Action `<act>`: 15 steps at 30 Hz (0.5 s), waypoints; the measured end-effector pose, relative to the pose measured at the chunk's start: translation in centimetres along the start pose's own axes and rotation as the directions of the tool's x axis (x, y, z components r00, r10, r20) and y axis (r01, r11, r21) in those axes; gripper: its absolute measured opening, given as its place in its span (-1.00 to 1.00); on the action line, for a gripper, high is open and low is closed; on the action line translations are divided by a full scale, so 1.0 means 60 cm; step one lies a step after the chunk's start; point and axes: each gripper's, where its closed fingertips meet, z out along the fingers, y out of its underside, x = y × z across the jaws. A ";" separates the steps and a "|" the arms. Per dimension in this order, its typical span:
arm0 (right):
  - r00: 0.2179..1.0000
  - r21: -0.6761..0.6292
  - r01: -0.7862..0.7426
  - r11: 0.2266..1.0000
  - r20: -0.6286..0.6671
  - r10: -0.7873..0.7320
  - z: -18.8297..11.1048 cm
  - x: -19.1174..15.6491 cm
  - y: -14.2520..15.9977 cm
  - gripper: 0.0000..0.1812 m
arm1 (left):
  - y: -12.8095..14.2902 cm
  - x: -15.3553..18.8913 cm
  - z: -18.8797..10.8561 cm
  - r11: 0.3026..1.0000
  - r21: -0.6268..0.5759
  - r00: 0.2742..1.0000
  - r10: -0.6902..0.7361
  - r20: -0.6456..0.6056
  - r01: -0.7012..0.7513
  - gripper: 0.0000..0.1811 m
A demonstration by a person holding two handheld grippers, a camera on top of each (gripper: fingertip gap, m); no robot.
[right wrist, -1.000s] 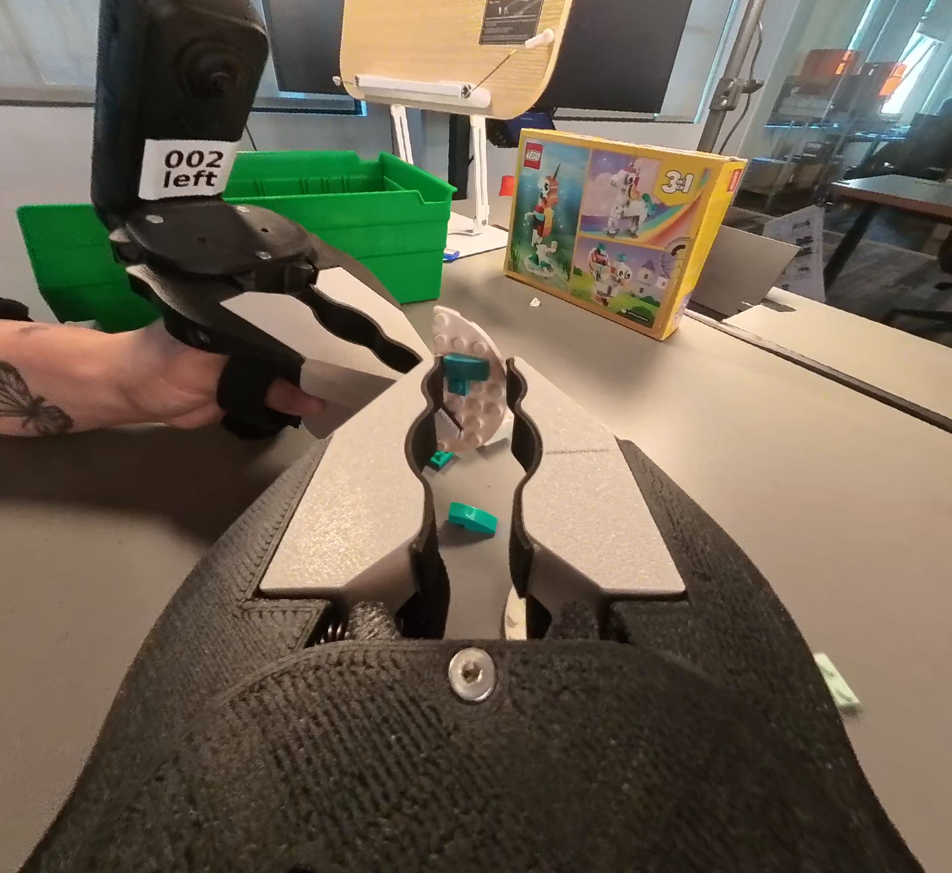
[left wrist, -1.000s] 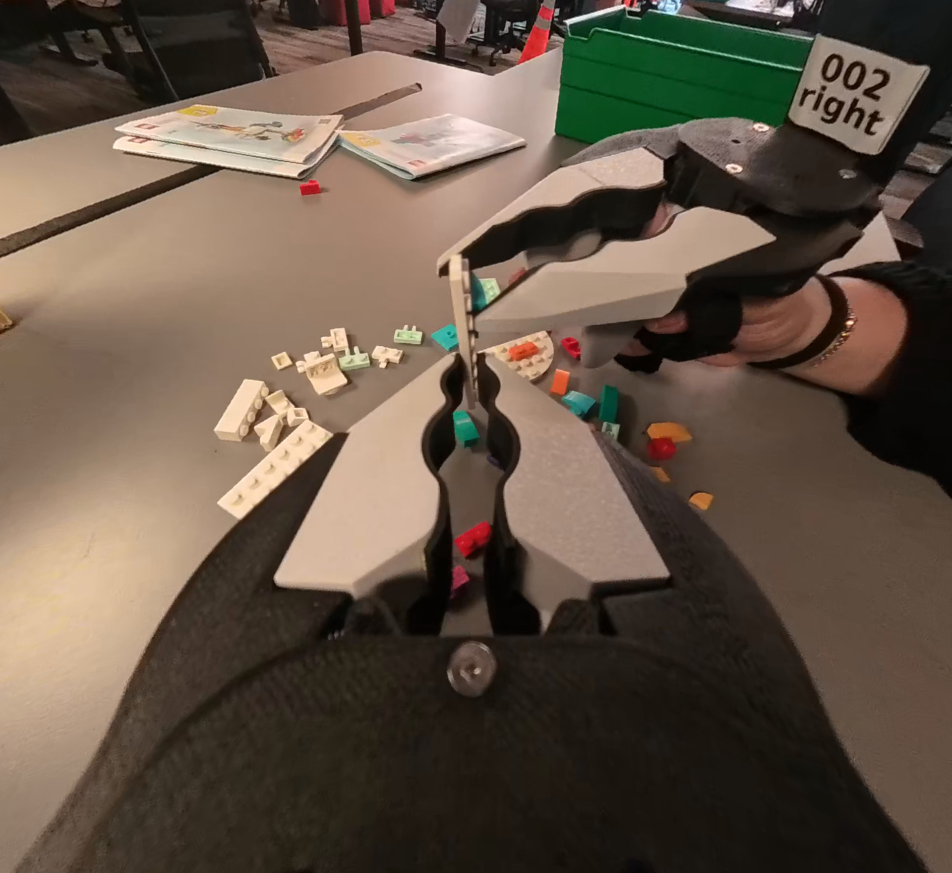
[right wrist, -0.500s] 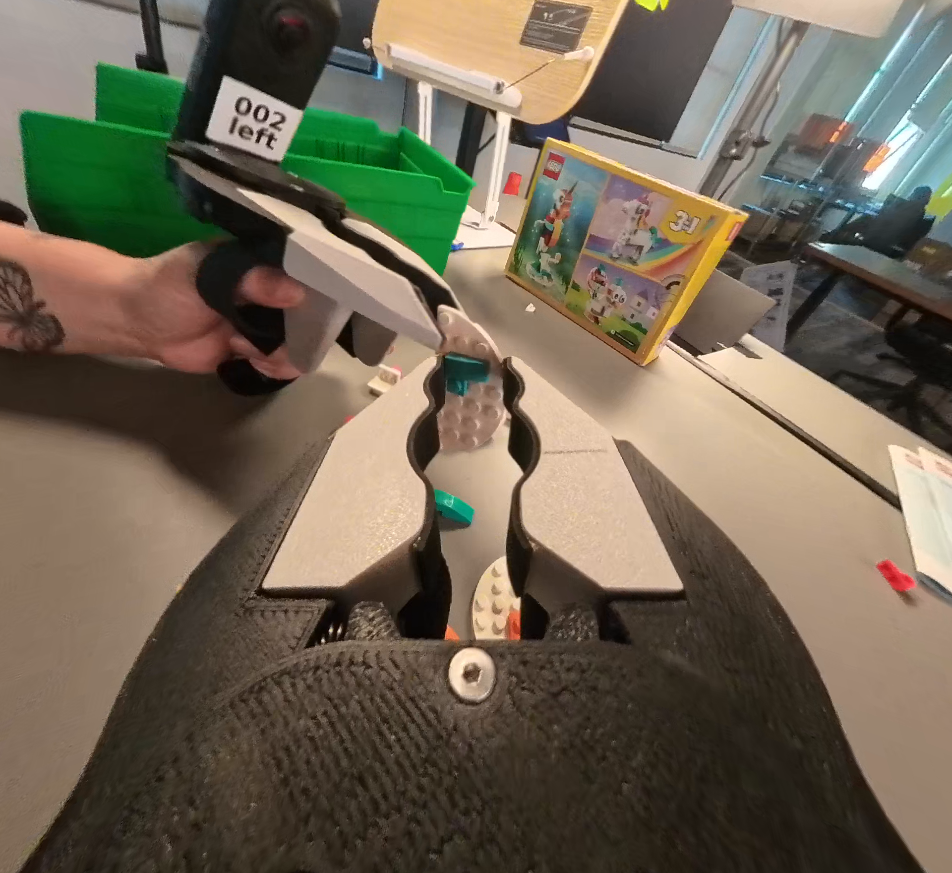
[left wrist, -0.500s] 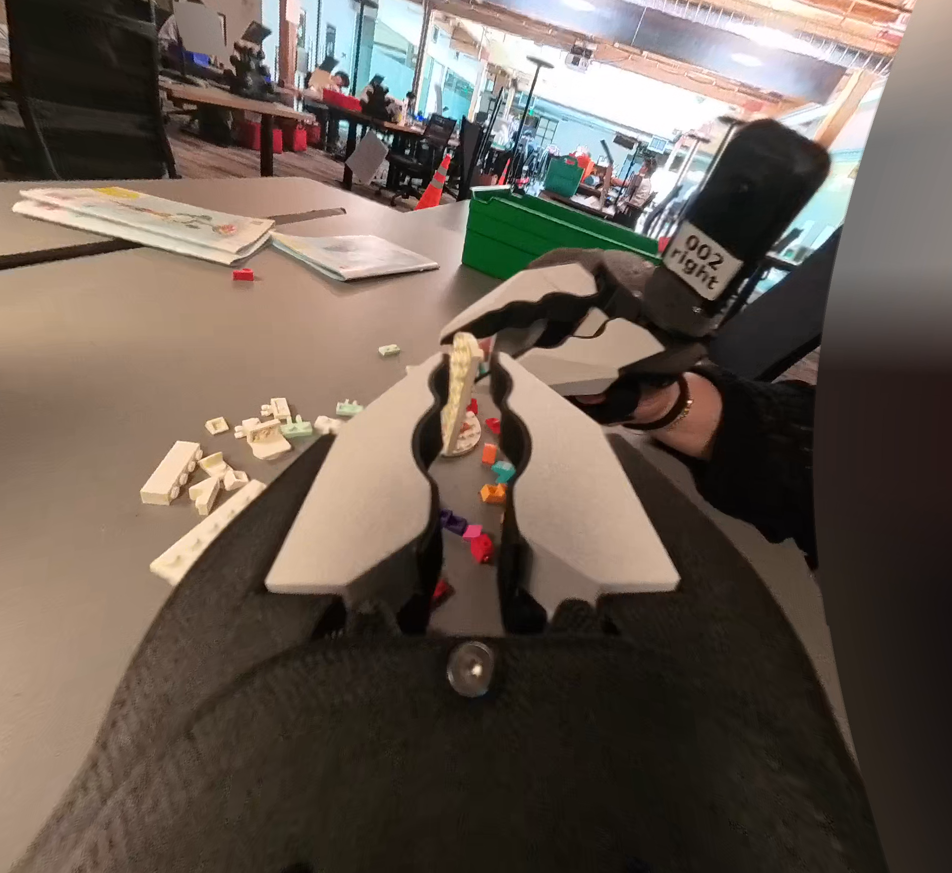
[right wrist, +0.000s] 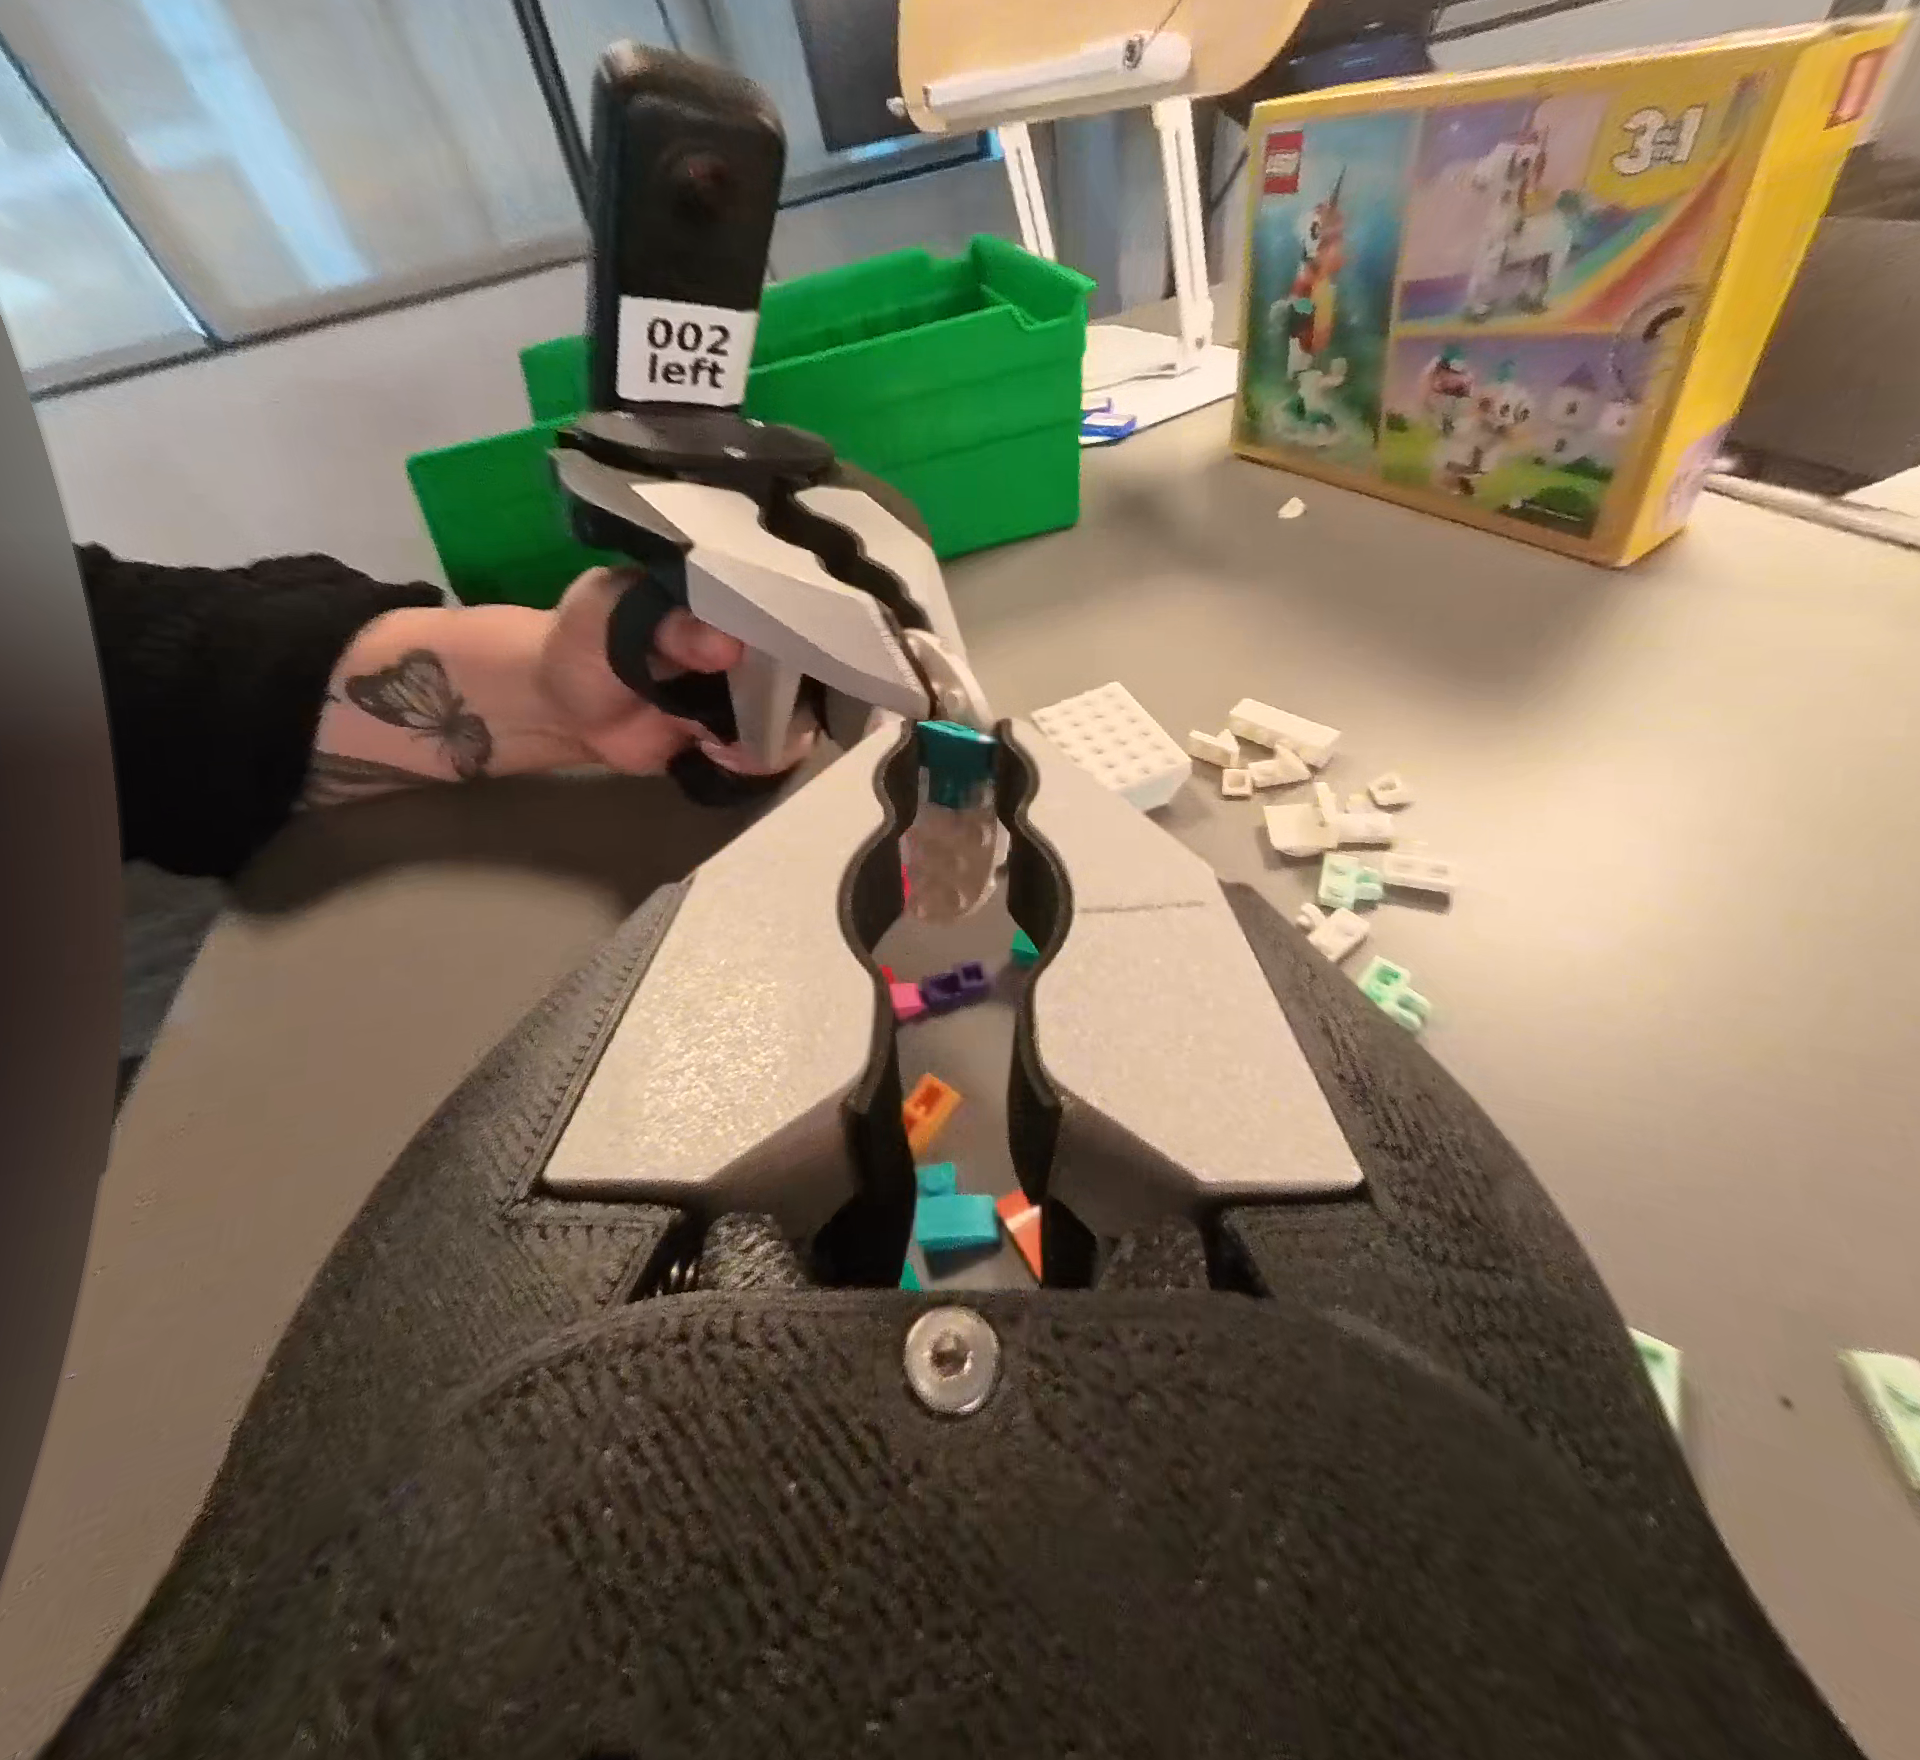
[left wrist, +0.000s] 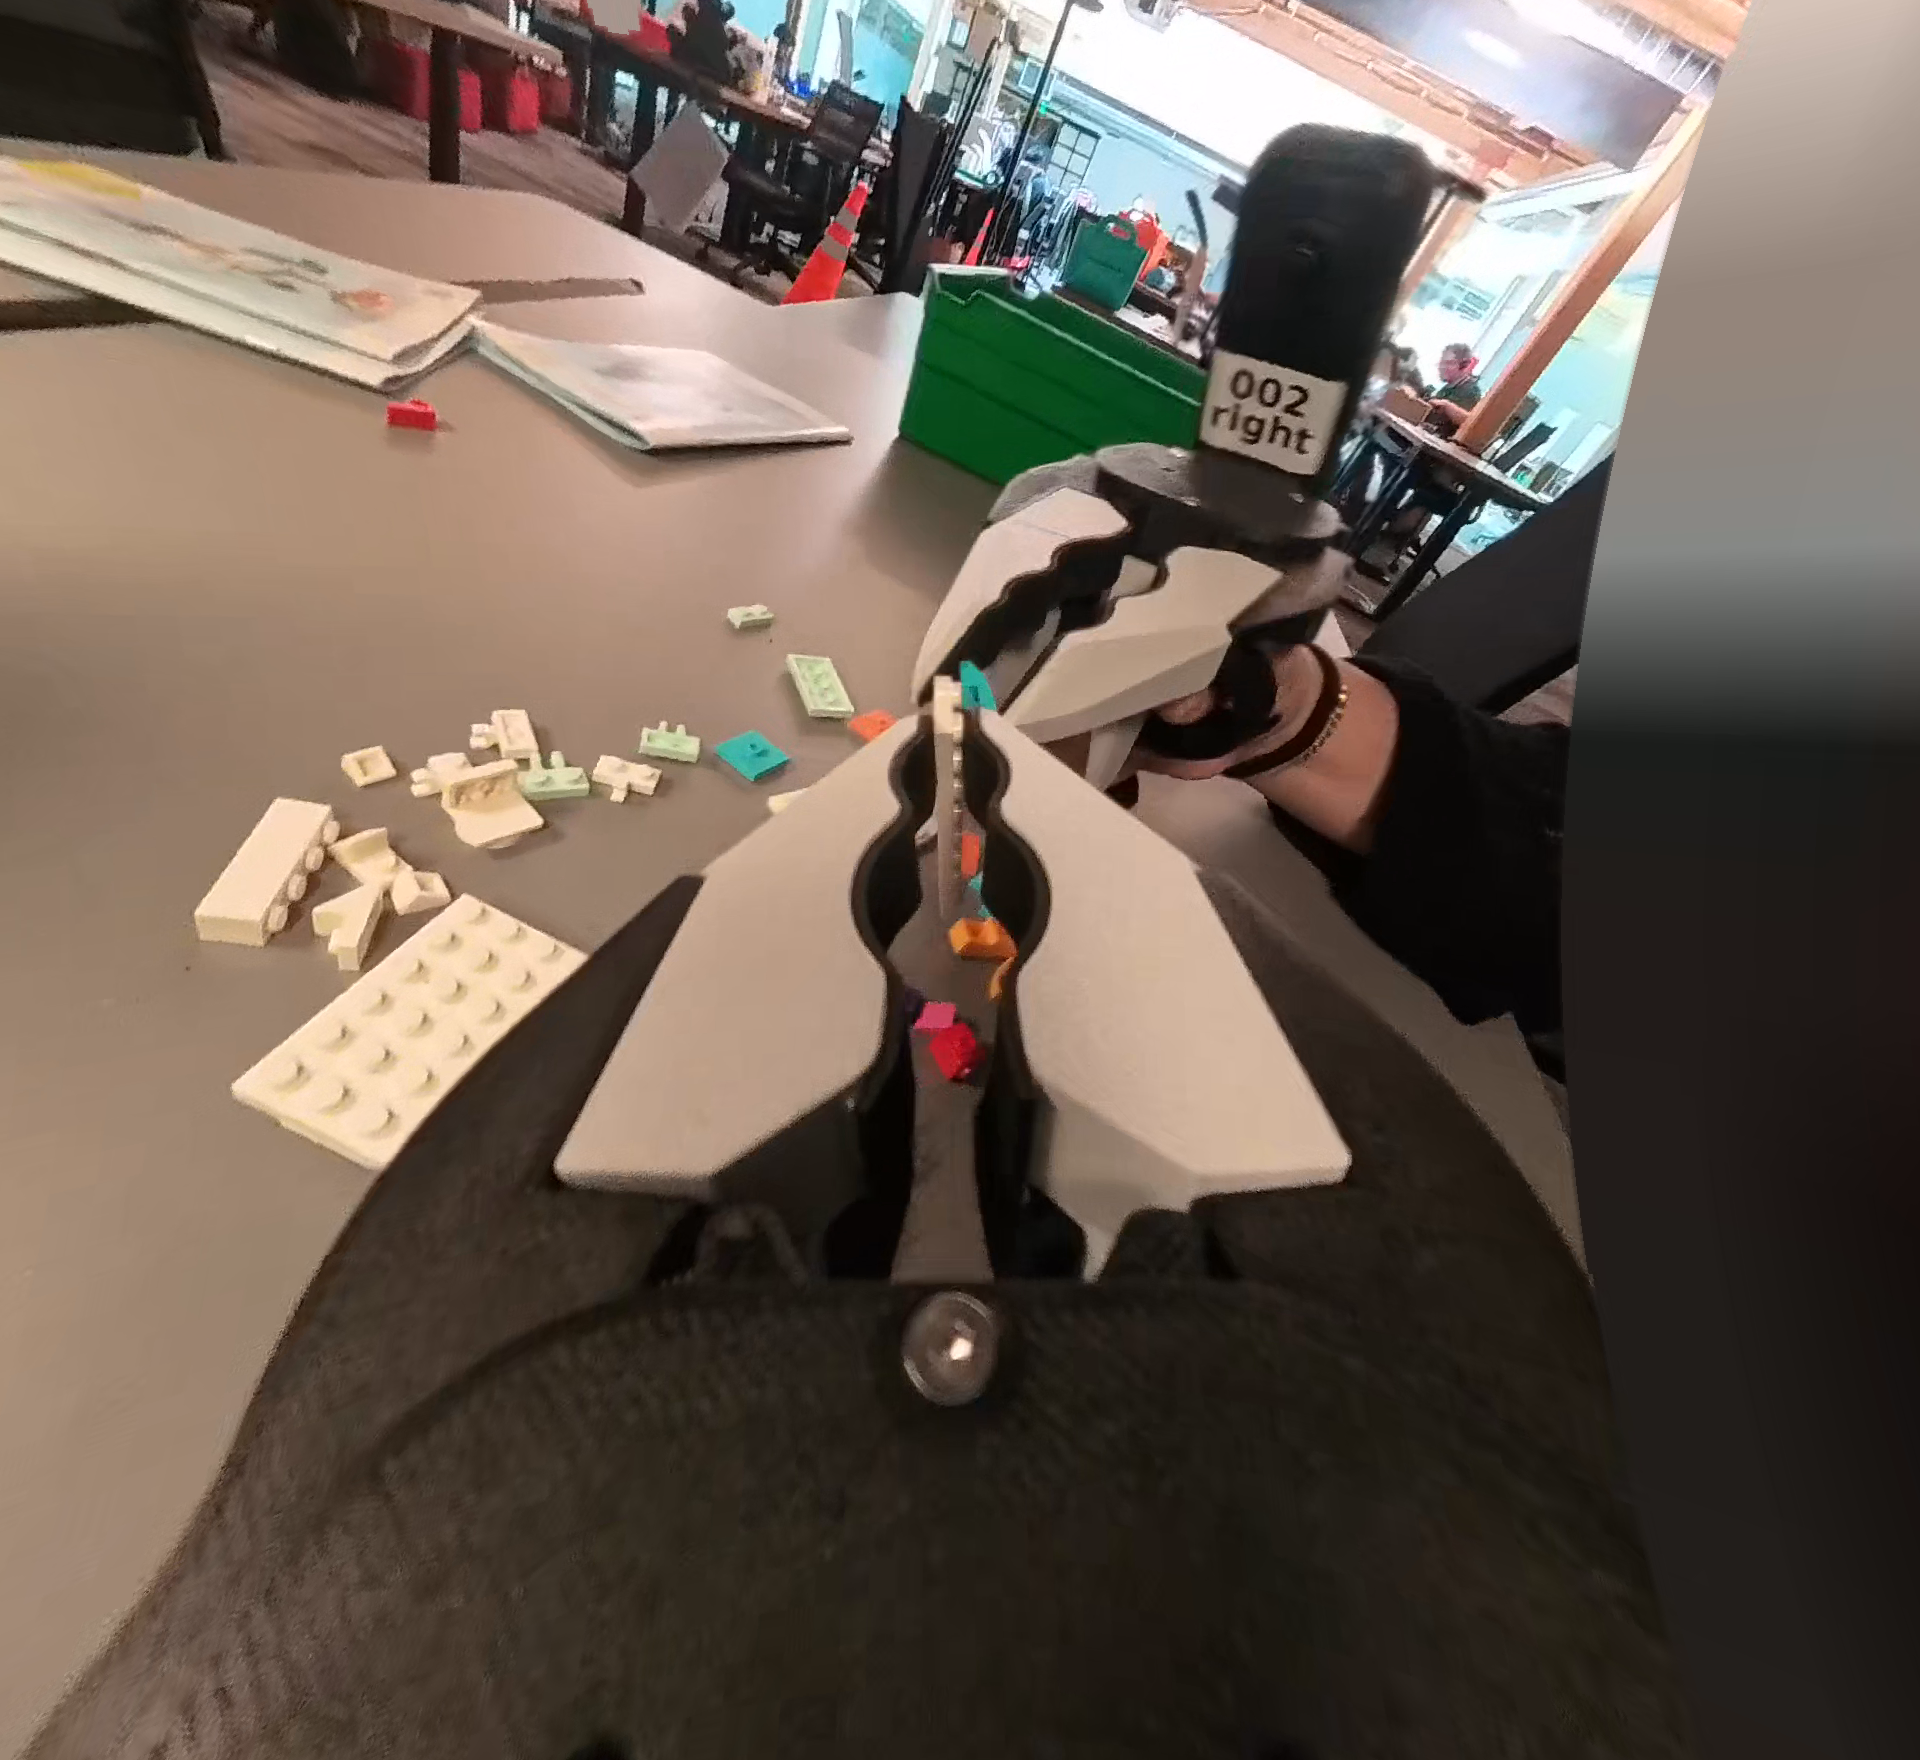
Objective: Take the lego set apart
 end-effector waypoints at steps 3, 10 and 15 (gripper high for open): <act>0.991 -0.068 0.104 0.992 -0.078 -0.109 0.002 0.014 0.014 -0.85 | 0.007 -0.020 -0.001 0.997 -0.018 0.996 -0.067 0.060 0.069 -0.97; 0.966 -0.285 0.182 0.941 -0.126 -0.225 -0.001 0.031 0.061 -0.58 | 0.010 -0.054 -0.013 0.986 -0.012 0.976 -0.165 0.145 0.168 -0.97; 0.926 -0.373 0.258 0.891 -0.167 -0.338 0.002 0.047 0.080 -0.46 | 0.023 -0.081 -0.022 0.982 -0.054 0.951 -0.162 0.263 0.182 -0.96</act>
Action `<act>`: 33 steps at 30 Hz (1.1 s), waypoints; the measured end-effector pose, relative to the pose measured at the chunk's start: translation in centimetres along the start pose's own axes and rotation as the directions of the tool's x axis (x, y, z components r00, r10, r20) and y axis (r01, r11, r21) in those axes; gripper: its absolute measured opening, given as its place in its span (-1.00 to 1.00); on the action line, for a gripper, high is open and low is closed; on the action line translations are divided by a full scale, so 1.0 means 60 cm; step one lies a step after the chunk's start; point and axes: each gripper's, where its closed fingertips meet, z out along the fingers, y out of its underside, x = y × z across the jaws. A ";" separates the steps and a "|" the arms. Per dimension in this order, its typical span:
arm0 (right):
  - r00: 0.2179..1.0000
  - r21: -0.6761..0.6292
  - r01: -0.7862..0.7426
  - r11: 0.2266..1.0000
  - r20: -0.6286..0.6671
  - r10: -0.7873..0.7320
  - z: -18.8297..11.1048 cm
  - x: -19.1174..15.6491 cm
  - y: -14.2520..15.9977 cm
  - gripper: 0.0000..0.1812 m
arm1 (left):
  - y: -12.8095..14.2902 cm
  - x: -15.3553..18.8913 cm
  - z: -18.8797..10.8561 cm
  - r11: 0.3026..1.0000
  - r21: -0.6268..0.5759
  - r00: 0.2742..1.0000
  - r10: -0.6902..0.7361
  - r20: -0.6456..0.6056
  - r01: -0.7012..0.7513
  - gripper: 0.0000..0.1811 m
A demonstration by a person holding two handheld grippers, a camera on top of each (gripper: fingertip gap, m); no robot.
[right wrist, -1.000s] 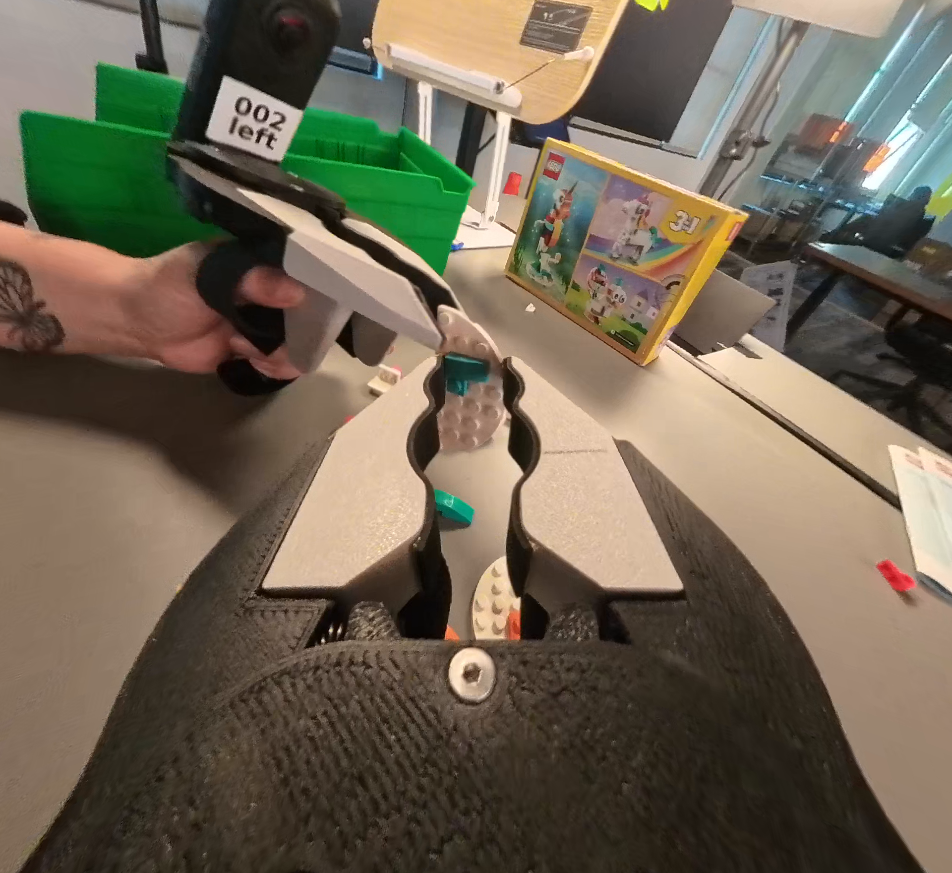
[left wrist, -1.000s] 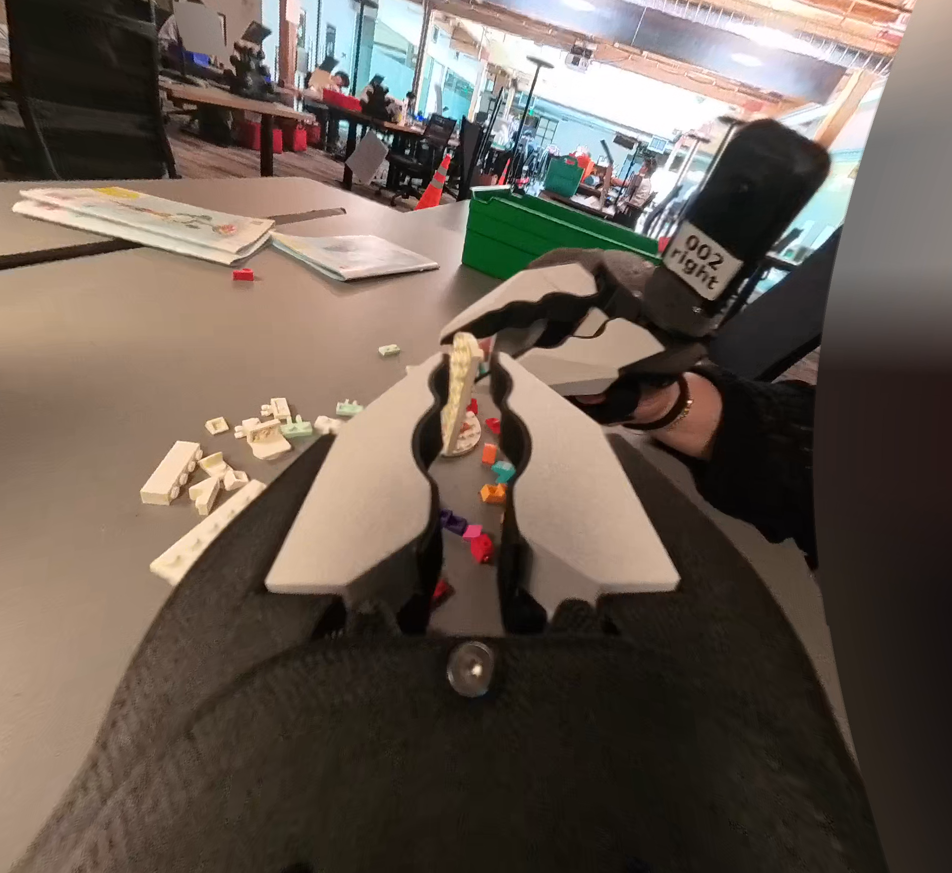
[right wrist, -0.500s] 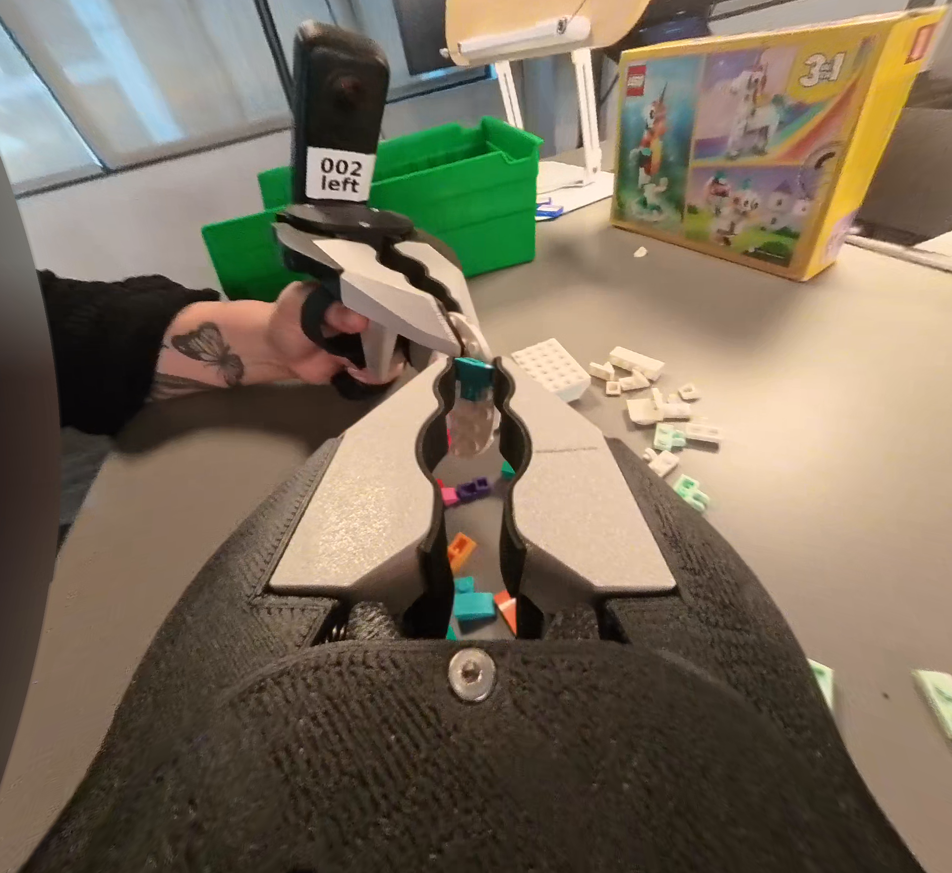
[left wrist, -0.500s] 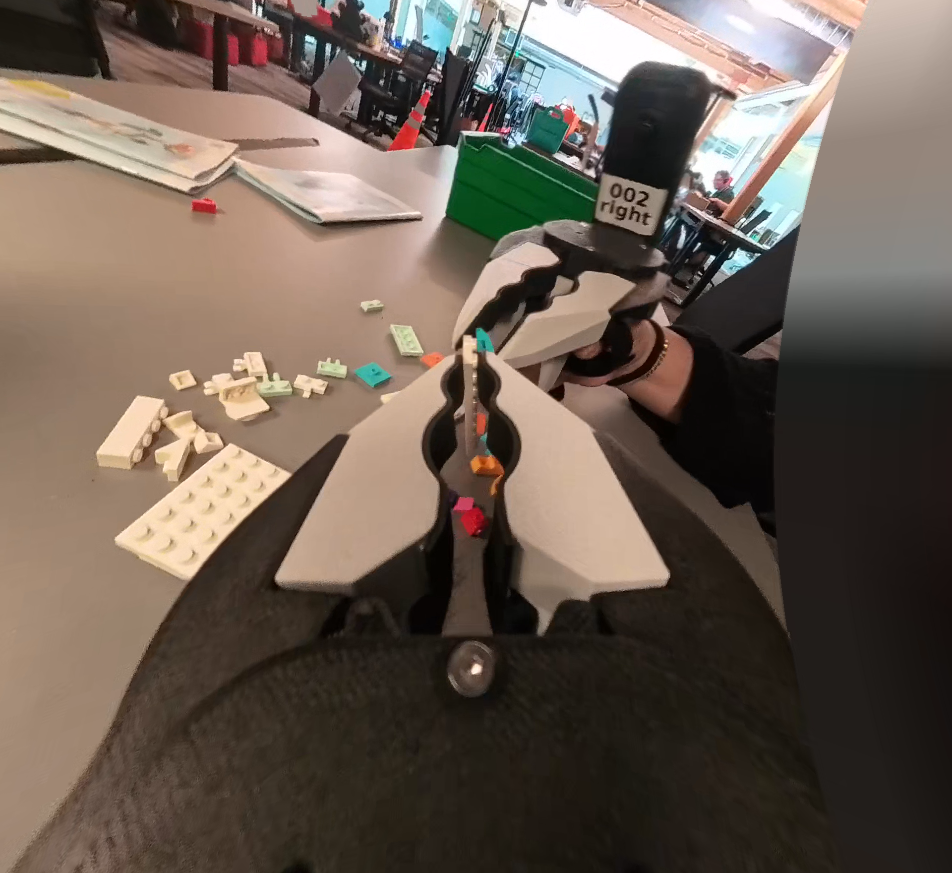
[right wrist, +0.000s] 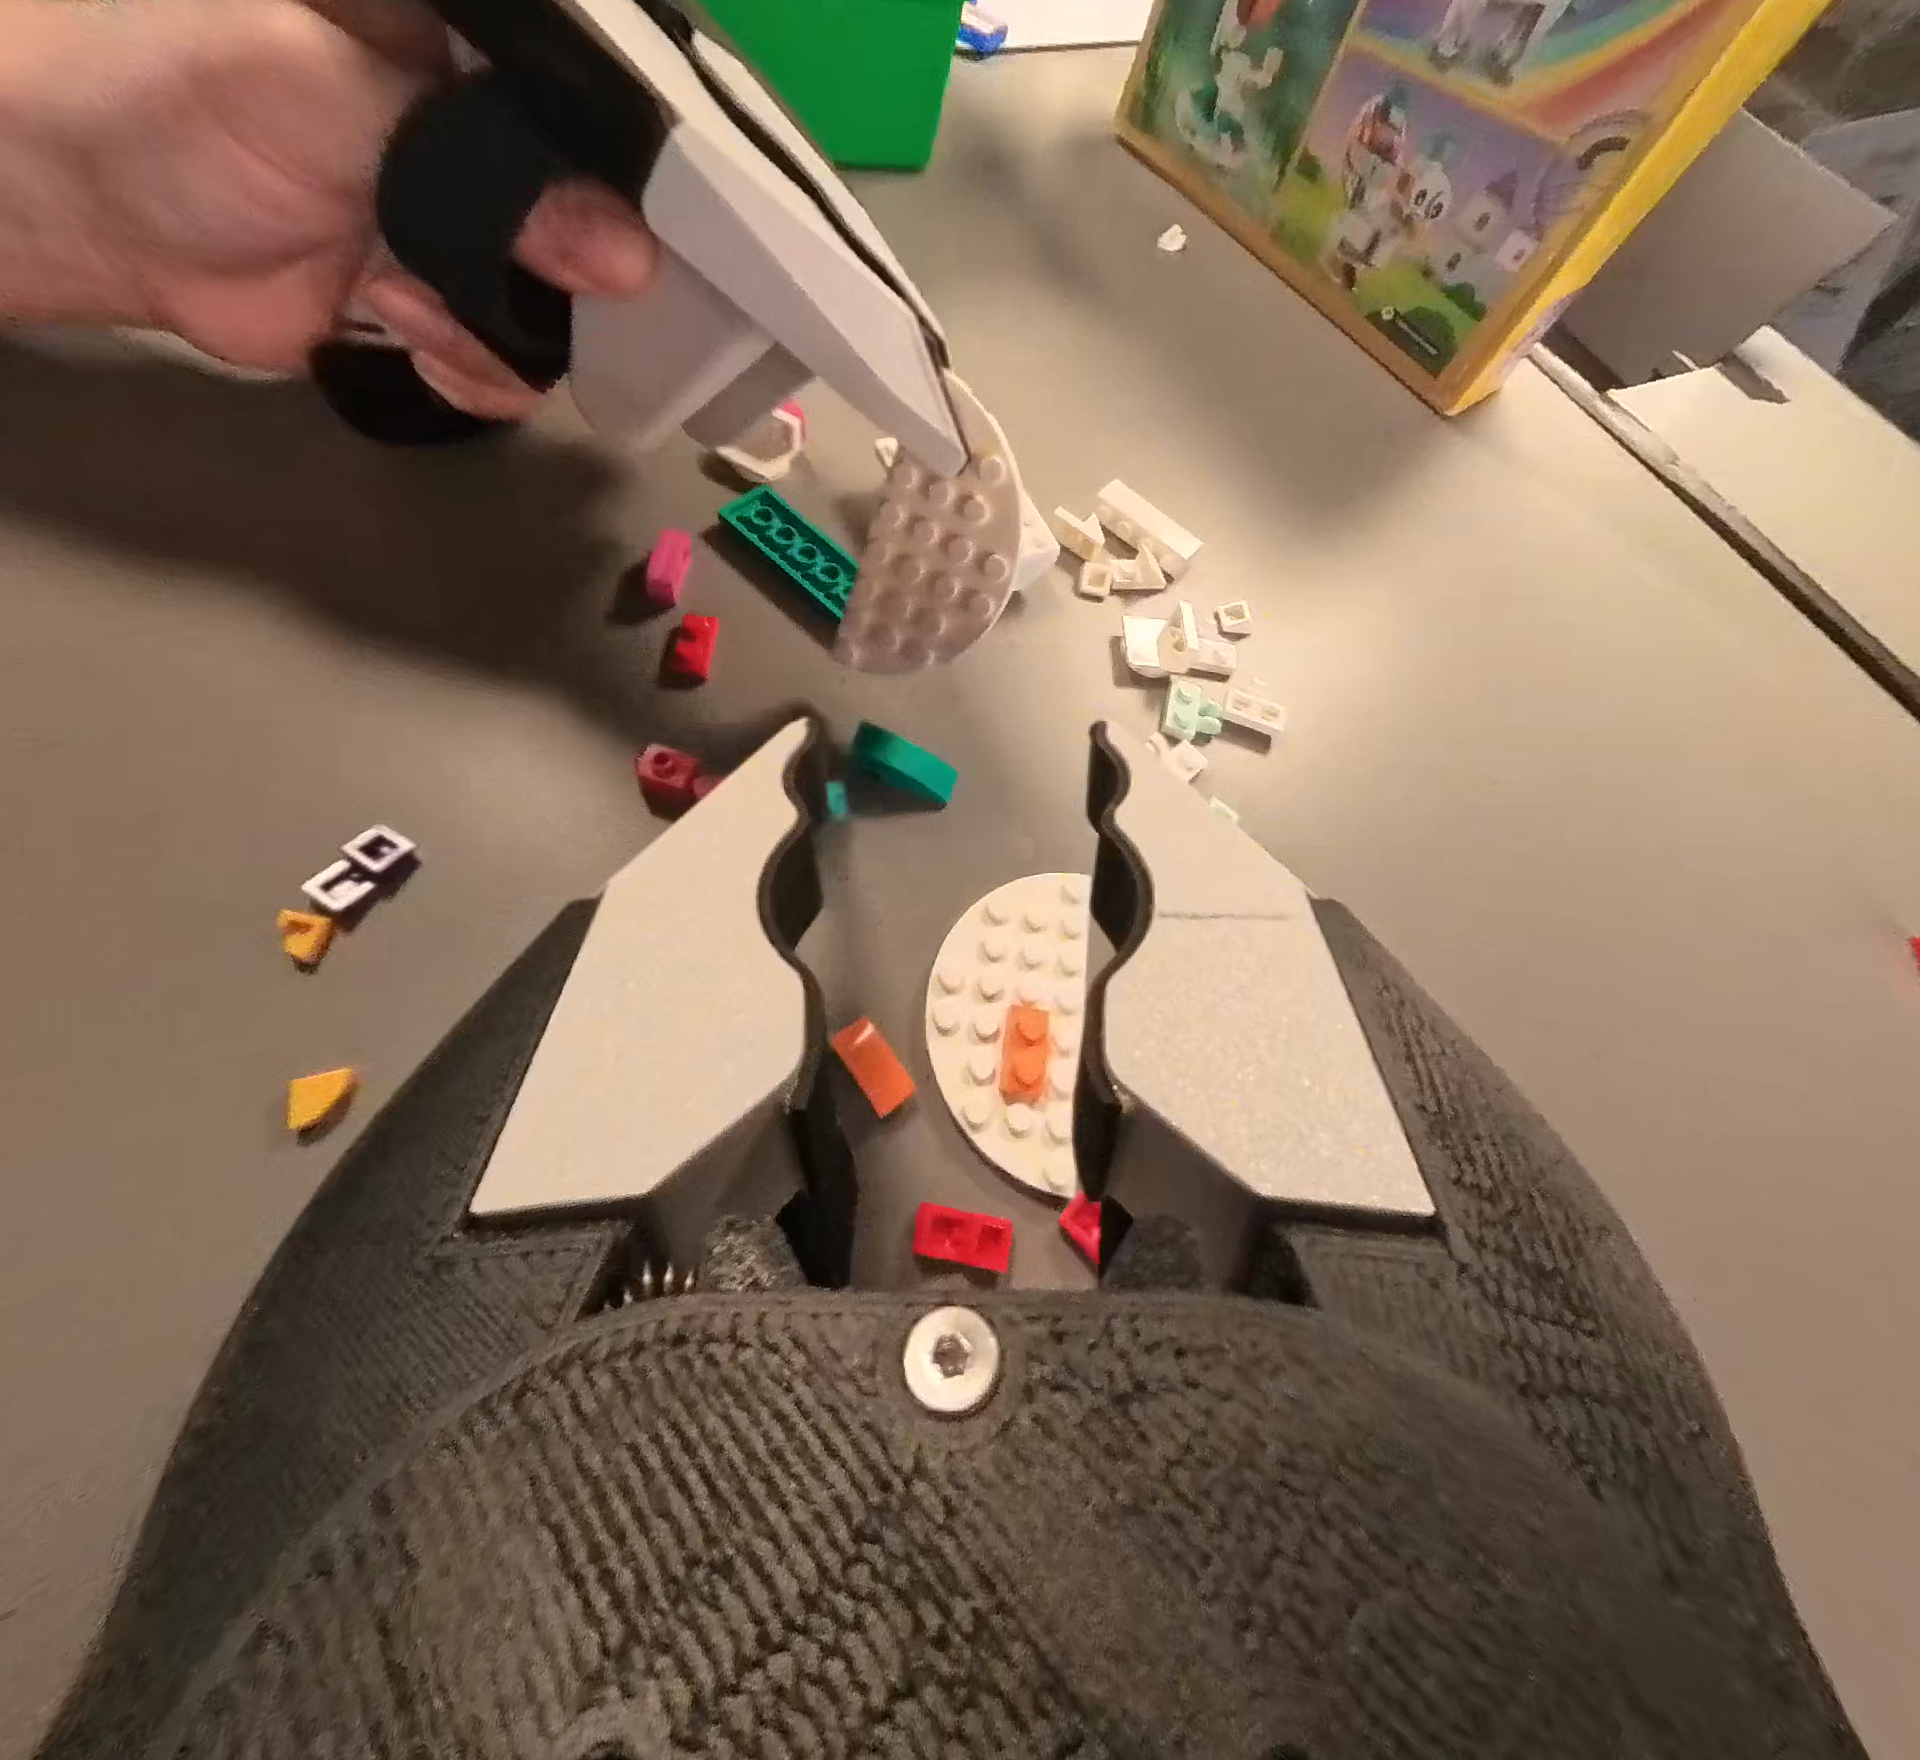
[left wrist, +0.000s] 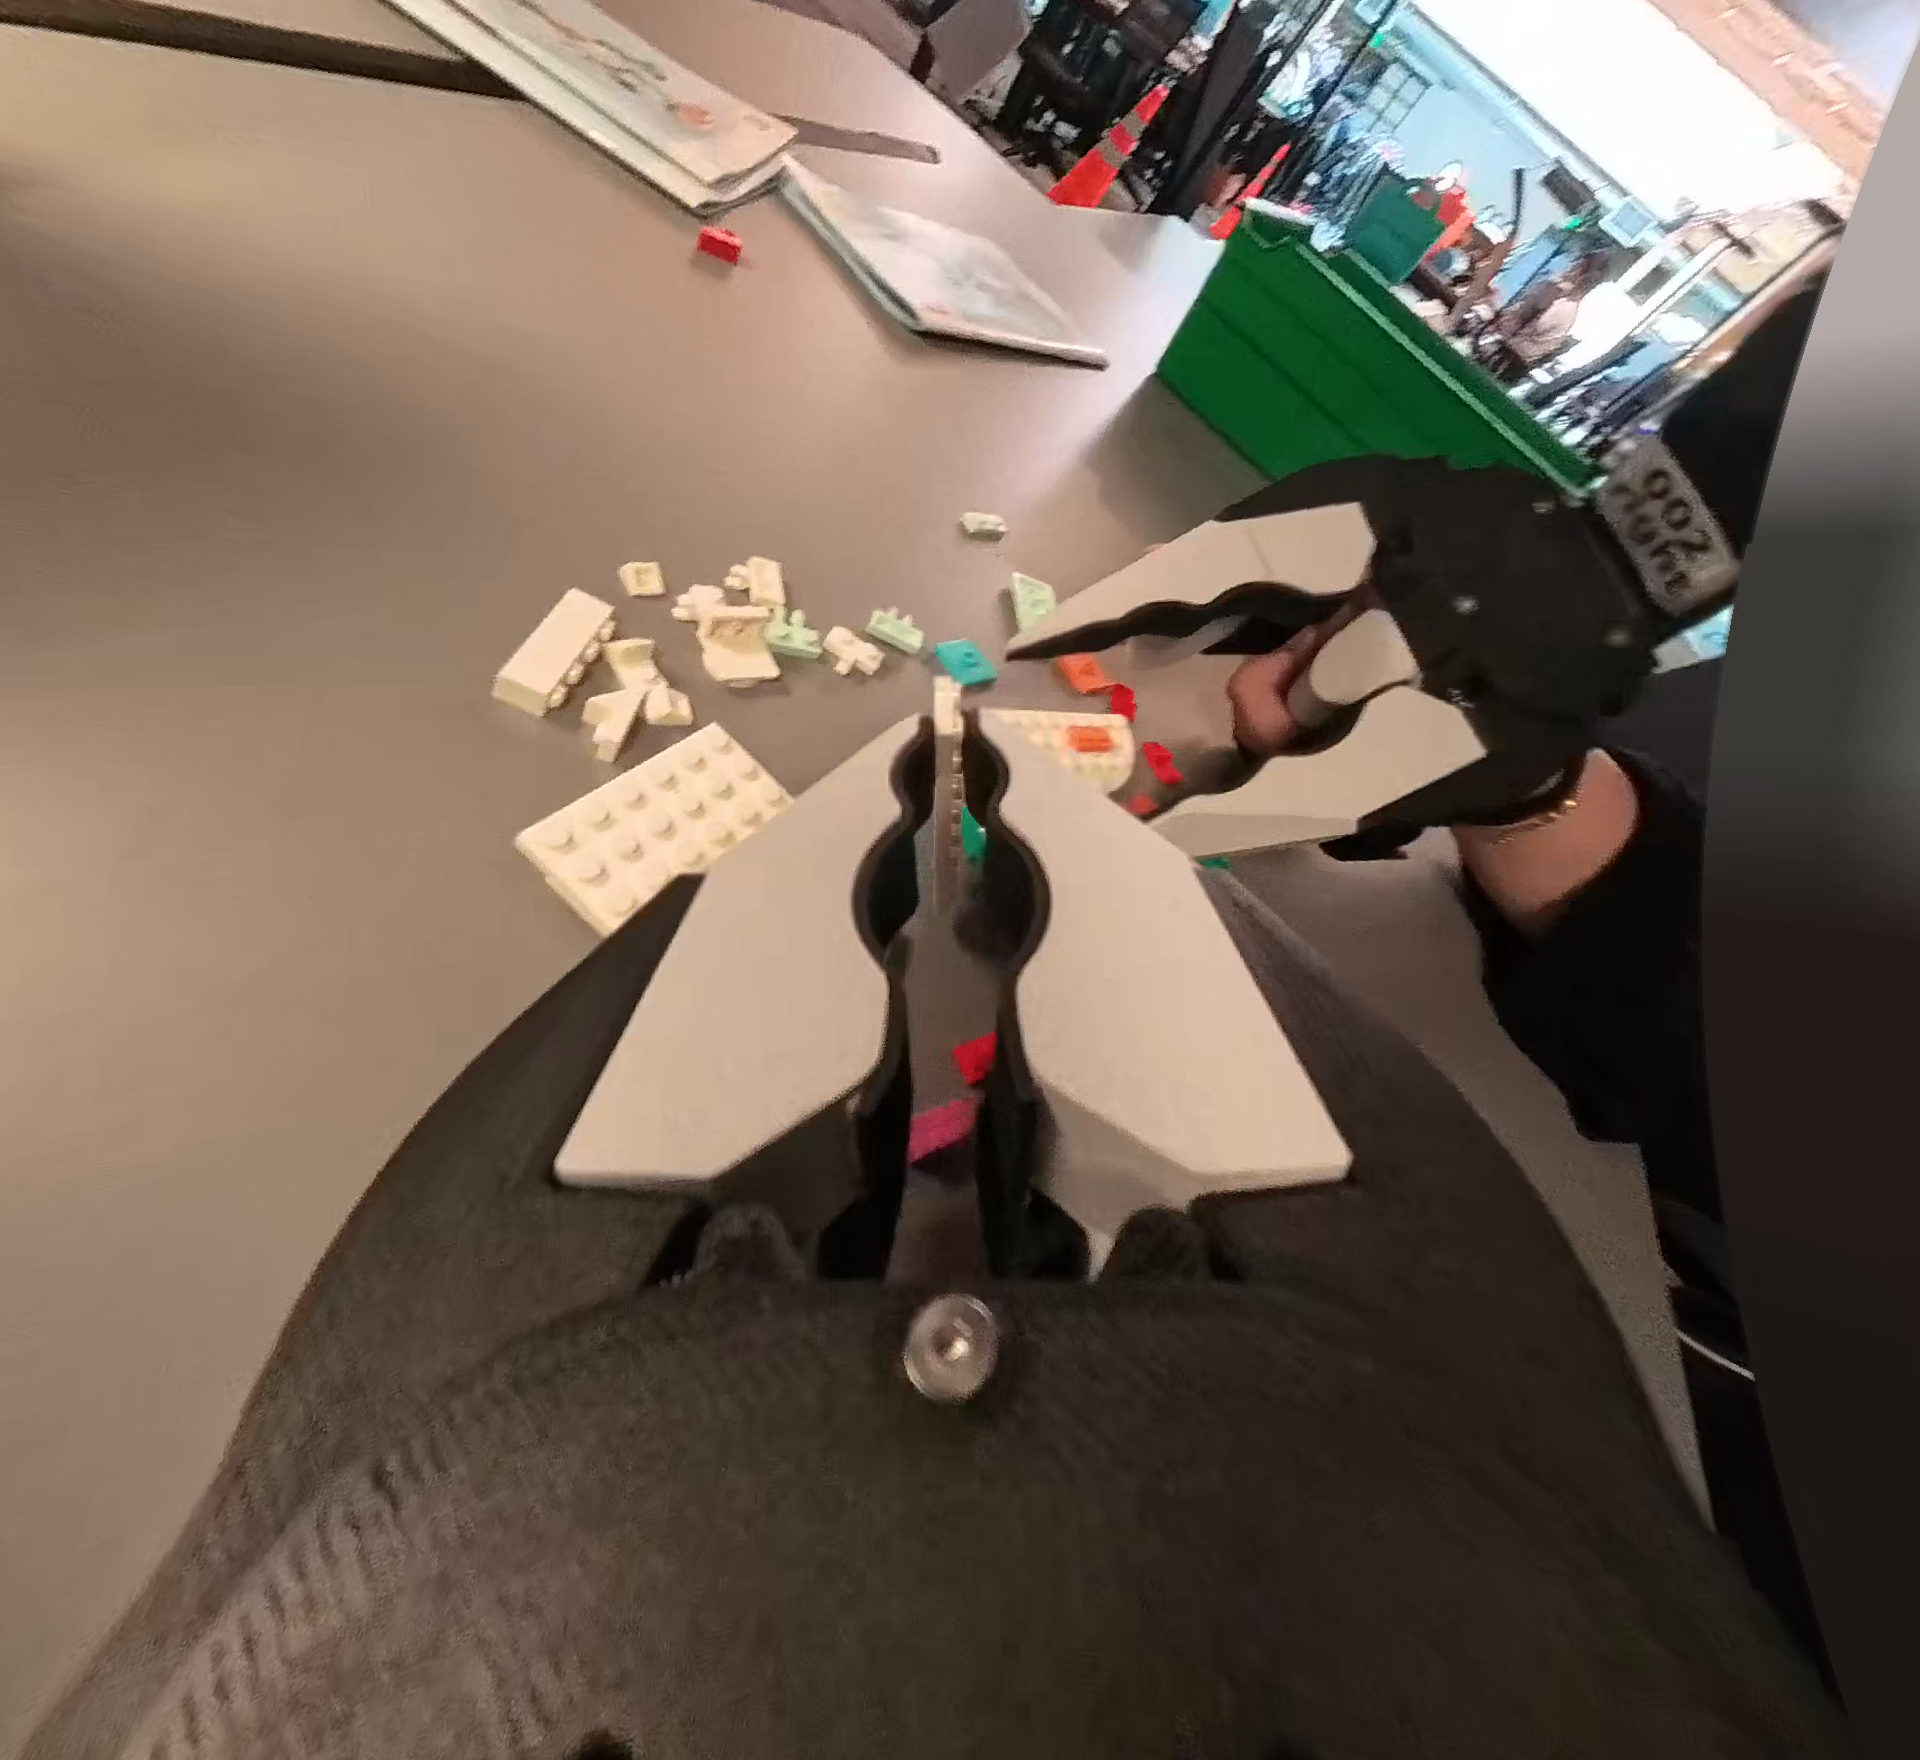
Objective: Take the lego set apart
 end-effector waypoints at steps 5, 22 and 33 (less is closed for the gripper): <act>0.988 -0.051 0.106 0.993 -0.107 -0.111 0.000 0.019 0.007 -0.35 | 0.000 -0.026 -0.006 1.000 -0.012 0.997 -0.024 0.075 0.025 -0.96; 0.772 0.255 0.347 0.903 -0.624 -0.120 -0.083 0.115 -0.087 -0.36 | -0.117 0.019 -0.058 0.581 0.222 0.582 0.559 0.590 -0.783 0.17; 0.663 0.207 0.314 0.926 -0.746 -0.058 -0.129 0.159 -0.039 -0.30 | -0.138 0.019 -0.132 0.445 0.175 0.386 0.442 0.810 -0.878 0.55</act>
